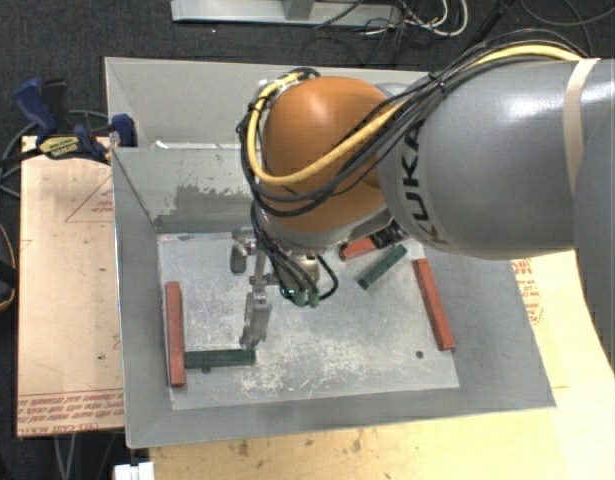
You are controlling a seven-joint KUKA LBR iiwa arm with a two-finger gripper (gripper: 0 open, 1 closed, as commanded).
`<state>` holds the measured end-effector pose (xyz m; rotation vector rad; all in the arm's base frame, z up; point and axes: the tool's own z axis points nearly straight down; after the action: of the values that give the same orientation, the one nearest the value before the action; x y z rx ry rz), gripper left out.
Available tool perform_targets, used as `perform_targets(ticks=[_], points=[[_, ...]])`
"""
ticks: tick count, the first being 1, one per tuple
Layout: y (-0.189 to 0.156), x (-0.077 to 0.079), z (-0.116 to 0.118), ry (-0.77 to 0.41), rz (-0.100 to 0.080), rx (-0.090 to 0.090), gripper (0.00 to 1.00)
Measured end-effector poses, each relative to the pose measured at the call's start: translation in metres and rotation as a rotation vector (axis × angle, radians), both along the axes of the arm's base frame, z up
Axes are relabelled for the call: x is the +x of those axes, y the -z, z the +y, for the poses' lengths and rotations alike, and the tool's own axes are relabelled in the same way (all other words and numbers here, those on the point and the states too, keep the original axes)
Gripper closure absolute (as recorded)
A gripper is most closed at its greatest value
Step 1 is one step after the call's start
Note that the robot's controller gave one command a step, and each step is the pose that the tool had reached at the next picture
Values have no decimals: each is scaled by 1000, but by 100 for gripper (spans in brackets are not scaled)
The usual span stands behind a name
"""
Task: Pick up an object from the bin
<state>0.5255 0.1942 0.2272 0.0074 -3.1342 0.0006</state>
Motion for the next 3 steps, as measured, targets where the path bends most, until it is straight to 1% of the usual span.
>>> perform_targets(ticks=[1,2,3], points=[[103,-30,-29,54,2,-2,0],[161,-24,-6,25,-2,1,0],[157,-22,-7,28,-8,2,100]])
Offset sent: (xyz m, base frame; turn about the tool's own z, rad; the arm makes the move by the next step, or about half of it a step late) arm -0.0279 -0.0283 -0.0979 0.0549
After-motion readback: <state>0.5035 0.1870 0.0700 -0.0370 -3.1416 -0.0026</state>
